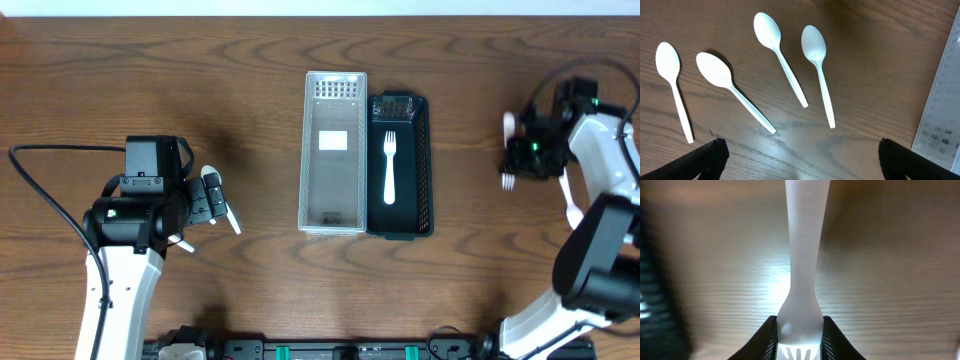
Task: Pack container
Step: 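Carry the fork into the dark green basket and release it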
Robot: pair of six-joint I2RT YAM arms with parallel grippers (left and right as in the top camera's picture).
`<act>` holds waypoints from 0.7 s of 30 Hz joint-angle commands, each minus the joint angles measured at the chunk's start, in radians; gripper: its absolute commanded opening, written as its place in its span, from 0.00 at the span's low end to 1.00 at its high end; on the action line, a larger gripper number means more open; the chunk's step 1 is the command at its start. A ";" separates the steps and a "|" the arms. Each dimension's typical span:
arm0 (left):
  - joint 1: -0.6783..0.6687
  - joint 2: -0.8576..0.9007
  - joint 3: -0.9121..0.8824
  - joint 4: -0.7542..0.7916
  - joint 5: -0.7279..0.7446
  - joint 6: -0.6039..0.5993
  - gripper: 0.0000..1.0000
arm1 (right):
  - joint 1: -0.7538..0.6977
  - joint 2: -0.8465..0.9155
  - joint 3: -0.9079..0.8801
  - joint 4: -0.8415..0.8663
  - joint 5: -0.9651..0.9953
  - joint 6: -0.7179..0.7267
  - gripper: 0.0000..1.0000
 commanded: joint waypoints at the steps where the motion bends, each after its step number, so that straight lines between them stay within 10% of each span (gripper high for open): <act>1: 0.004 0.000 0.012 -0.003 -0.004 -0.010 0.98 | 0.105 -0.127 0.099 -0.039 -0.023 0.088 0.06; 21: 0.004 0.000 0.012 -0.003 -0.004 -0.010 0.98 | 0.607 0.040 -0.008 0.080 0.120 0.473 0.14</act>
